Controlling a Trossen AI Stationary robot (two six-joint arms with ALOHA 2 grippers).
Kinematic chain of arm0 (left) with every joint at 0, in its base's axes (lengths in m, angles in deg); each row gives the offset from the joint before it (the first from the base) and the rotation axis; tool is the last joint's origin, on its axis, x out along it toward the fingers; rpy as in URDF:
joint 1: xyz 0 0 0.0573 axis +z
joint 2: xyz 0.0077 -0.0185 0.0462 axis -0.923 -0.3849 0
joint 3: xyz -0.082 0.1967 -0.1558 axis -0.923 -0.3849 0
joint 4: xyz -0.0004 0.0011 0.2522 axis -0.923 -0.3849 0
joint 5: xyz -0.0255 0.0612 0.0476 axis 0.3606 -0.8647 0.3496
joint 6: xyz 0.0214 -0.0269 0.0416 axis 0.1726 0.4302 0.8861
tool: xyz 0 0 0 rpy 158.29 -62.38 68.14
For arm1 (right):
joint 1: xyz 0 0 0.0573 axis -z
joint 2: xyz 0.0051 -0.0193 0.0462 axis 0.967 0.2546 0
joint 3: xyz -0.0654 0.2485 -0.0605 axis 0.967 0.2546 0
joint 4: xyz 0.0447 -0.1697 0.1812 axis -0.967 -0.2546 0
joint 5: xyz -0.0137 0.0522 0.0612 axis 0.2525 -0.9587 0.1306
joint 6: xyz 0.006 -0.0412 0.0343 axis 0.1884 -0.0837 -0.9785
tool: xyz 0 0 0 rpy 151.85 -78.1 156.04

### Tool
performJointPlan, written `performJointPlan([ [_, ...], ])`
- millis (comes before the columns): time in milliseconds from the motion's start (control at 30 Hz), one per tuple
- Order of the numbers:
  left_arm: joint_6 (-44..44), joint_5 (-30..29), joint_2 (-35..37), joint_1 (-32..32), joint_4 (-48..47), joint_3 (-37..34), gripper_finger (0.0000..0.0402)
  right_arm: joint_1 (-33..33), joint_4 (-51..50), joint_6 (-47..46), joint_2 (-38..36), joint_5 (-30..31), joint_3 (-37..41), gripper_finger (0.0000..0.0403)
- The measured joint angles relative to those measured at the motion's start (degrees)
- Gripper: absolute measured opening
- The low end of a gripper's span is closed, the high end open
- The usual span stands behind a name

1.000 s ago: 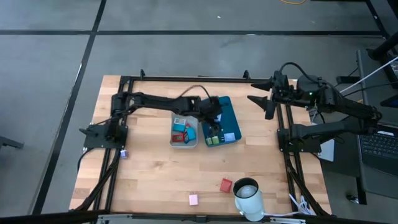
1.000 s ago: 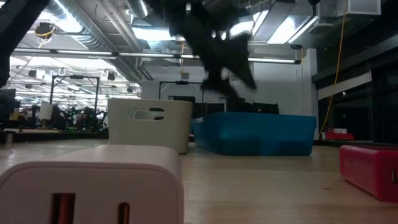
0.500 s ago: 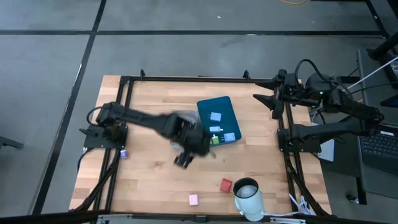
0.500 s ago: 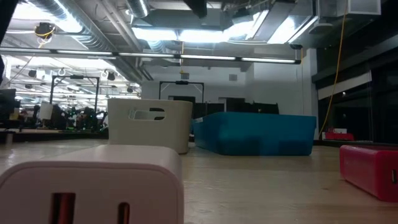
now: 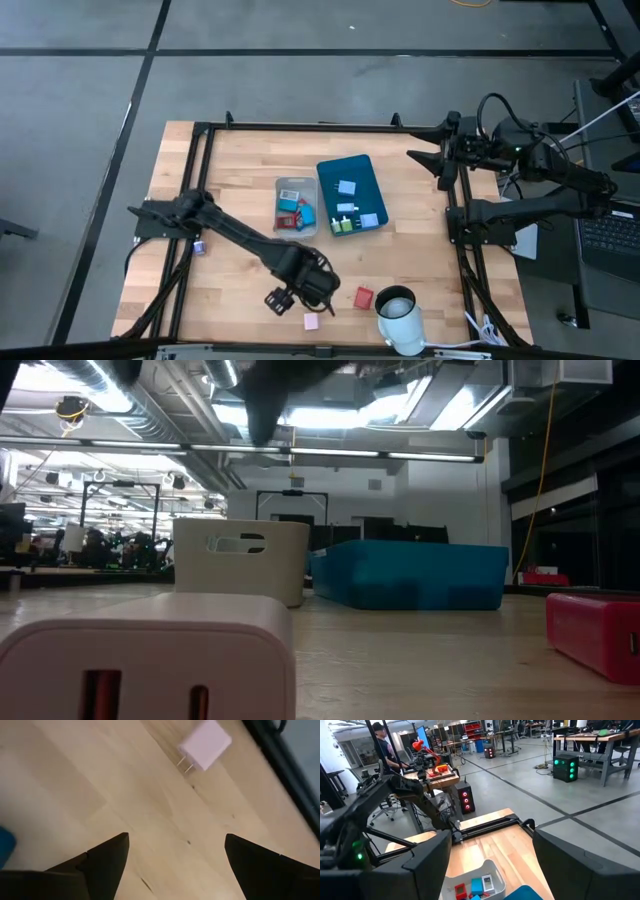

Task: Pick & Place Office items
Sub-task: Put the pink charger adapter into the blue bin

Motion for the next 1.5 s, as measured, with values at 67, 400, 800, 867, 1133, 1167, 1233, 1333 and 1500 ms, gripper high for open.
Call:
performJointPlan([
  [67, 1.4, 0.2, -1.7, 0.1, 0.1, 0.0, 0.0328, 0.0, 0.0, -0.4, 0.1, 0.0, 0.0, 0.0284],
  [400, -23.9, 6.0, -5.9, 1.9, 7.3, 0.0, 0.0329, 0.0, 0.0, -2.8, 0.6, 0.0, 0.0, 0.0284],
  [800, -52.6, 2.5, -6.5, -0.2, 18.1, 0.0, 0.0331, 0.0, 0.0, -3.0, 0.6, 0.0, 0.0, 0.0284],
  [867, -55.6, 1.5, -6.7, -1.1, 17.7, -0.1, 0.0331, 0.0, 0.0, -2.8, 0.6, 0.0, 0.0, 0.0284],
  [1133, -65.6, 1.4, -7.1, -4.9, 17.5, 0.9, 0.0332, 0.0, -0.1, -1.6, 0.6, -3.5, 0.0, 0.0284],
  [1167, -66.8, 1.4, -7.0, -5.3, 17.3, 1.4, 0.0332, 0.0, -0.1, -1.6, 0.6, -4.1, 0.0, 0.0284],
  [1233, -68.1, 0.9, -7.0, -6.2, 16.4, 1.6, 0.0332, 0.0, -0.1, -1.3, 0.6, -5.2, 0.0, 0.0284],
  [1333, -68.8, -1.6, -7.0, -7.5, 15.3, 1.6, 0.0332, 0.0, -0.1, -0.3, 0.6, -6.7, 0.0, 0.0284],
  [1500, -71.9, -2.7, -7.0, -8.1, 15.0, 1.6, 0.0332, 0.0, -0.1, 0.1, 0.6, -8.5, 0.0, 0.0284],
])
